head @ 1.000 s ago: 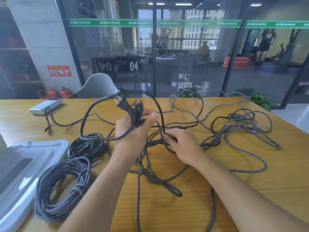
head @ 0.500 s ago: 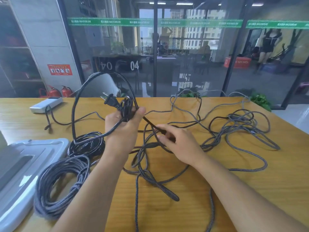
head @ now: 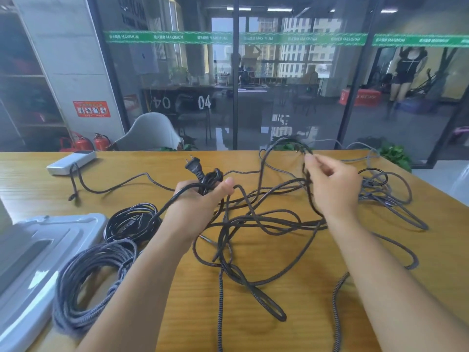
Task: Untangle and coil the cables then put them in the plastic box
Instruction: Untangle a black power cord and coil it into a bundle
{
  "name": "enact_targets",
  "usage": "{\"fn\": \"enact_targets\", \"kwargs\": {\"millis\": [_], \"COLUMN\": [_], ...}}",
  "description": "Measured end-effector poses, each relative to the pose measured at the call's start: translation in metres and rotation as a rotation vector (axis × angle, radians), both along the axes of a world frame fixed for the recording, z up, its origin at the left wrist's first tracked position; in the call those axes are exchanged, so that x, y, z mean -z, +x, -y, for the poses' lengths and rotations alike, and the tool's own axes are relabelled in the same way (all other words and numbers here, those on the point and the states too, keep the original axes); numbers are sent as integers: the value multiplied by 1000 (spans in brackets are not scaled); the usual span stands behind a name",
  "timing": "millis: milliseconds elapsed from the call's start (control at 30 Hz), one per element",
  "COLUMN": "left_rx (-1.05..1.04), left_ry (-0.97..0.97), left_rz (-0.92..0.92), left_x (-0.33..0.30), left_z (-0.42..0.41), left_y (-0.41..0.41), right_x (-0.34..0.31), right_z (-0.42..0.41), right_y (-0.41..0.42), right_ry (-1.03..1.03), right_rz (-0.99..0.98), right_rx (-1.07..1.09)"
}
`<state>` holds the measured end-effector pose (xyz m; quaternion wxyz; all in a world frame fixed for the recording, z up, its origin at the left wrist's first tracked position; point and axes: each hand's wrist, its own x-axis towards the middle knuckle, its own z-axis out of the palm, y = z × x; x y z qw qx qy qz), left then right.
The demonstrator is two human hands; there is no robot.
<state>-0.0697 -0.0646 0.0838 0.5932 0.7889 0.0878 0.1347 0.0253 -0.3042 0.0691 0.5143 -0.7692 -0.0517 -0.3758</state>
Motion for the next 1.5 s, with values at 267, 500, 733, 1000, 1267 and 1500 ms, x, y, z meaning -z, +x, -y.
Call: {"fn": "enact_targets", "kwargs": {"millis": [267,500,733,1000,1267,1500], "left_rx": [68,112,182,165,260,293], "left_ry": [78,199,567,542,-69,-427], "left_rz": [-12,16,-22,92,331,327], "left_x": [3,10,24,30,18,8], "left_z": [3,9,21,25,16,10], "left_y": [3,6,9,8,-2,-4], "right_x": [2,-3,13,16,20,26], "right_z": [24,-28,-66,-47,-19,-31], "right_y": [8,-36,-53,-33,-8,-15], "right_ry": [79,-294,-589,-344,-217,-903], "right_rz": [-449,20,307,83,-311,214], "right_rx": [-379,-514,-567,-329,-159,-197]}}
